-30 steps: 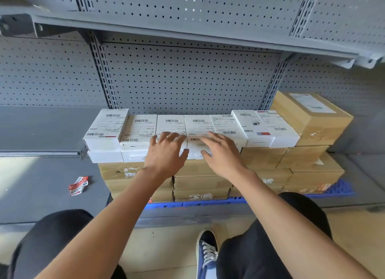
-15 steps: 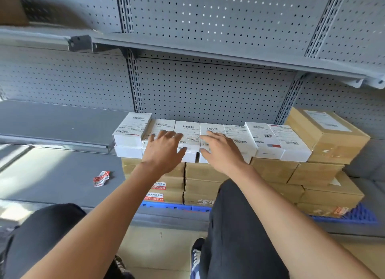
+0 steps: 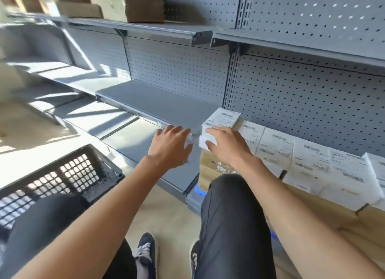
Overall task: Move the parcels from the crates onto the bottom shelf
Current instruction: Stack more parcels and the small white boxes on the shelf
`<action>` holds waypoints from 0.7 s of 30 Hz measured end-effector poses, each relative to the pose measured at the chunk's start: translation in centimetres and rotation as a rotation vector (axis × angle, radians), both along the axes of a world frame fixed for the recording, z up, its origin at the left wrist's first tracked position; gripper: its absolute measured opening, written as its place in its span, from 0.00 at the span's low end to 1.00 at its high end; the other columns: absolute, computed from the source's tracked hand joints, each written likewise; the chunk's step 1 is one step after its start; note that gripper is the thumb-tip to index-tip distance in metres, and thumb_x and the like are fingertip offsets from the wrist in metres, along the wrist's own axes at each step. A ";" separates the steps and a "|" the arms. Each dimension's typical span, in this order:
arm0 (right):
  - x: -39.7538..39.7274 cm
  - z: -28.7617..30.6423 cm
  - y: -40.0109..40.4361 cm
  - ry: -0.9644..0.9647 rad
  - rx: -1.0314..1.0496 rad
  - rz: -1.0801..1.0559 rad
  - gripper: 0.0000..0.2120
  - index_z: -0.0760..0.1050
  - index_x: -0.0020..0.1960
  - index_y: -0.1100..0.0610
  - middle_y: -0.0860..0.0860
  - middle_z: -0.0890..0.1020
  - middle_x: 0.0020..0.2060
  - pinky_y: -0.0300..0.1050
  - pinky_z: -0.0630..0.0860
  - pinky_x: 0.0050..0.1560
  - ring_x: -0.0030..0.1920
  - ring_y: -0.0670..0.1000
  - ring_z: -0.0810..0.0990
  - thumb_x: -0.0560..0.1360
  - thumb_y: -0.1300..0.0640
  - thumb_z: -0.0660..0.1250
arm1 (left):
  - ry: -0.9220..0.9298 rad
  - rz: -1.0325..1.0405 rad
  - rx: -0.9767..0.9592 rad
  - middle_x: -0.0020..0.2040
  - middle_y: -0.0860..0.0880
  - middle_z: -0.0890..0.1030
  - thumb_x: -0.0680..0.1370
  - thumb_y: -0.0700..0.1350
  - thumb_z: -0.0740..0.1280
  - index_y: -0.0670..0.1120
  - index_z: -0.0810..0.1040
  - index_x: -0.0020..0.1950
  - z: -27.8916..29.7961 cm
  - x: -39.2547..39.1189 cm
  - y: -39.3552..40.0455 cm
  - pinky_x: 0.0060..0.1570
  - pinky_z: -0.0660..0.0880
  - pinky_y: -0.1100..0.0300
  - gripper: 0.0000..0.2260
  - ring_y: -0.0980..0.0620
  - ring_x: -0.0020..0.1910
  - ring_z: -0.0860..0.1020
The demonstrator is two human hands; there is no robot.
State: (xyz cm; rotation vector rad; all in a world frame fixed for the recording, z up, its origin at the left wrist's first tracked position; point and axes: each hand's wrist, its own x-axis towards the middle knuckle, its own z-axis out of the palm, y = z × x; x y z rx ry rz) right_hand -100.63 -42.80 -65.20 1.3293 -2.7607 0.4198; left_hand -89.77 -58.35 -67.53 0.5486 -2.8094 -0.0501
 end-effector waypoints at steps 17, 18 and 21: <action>22.4 -4.5 -27.2 -0.127 0.124 0.618 0.20 0.72 0.72 0.48 0.52 0.77 0.68 0.54 0.71 0.65 0.67 0.57 0.74 0.80 0.50 0.62 | -0.052 0.666 0.106 0.72 0.50 0.75 0.81 0.58 0.65 0.52 0.71 0.74 -3.4 29.5 -16.7 0.68 0.69 0.45 0.23 0.48 0.71 0.71; 23.9 -4.8 -28.1 -0.133 0.135 0.643 0.21 0.71 0.73 0.48 0.52 0.76 0.69 0.54 0.70 0.67 0.68 0.56 0.73 0.80 0.50 0.62 | -0.046 0.697 0.119 0.72 0.50 0.75 0.81 0.57 0.65 0.52 0.71 0.74 -3.8 31.2 -17.1 0.67 0.70 0.45 0.23 0.48 0.71 0.71; 27.8 -5.8 -30.8 -0.132 0.202 0.727 0.22 0.70 0.74 0.49 0.52 0.76 0.69 0.54 0.69 0.70 0.69 0.55 0.73 0.80 0.49 0.63 | -0.013 0.786 0.155 0.71 0.49 0.76 0.81 0.56 0.65 0.51 0.72 0.73 -4.8 35.5 -17.8 0.64 0.73 0.46 0.22 0.47 0.69 0.74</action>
